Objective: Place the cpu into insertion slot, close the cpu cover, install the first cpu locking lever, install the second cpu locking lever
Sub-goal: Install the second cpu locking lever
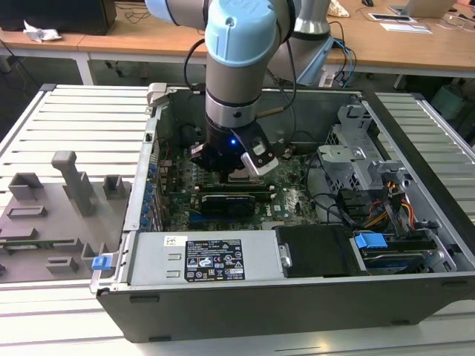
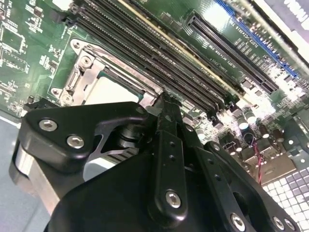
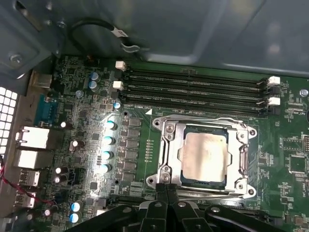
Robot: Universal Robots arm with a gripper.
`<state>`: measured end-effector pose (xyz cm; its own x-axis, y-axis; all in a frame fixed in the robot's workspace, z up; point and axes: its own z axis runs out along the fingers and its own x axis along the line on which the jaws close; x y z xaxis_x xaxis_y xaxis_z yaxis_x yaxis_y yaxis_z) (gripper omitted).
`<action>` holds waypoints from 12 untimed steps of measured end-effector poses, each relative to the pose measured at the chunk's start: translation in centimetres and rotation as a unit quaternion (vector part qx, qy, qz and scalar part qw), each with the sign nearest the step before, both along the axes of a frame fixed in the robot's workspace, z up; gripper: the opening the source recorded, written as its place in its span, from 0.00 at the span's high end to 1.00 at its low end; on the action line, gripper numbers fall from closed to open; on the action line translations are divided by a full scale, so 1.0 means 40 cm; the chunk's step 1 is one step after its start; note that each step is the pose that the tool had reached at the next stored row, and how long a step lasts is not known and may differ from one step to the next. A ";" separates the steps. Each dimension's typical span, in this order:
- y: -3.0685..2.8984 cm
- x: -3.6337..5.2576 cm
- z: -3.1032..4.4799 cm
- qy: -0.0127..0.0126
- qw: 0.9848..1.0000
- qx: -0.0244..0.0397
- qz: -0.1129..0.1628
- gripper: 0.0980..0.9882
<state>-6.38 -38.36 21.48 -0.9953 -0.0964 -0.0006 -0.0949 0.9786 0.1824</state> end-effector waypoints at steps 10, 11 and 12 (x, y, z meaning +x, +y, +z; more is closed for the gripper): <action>-0.015 -0.011 -0.024 0.000 1.000 0.028 0.000 0.99; -0.017 -0.012 -0.027 0.000 1.000 0.031 0.000 0.99; -0.018 -0.013 -0.028 0.000 0.999 0.033 0.000 0.99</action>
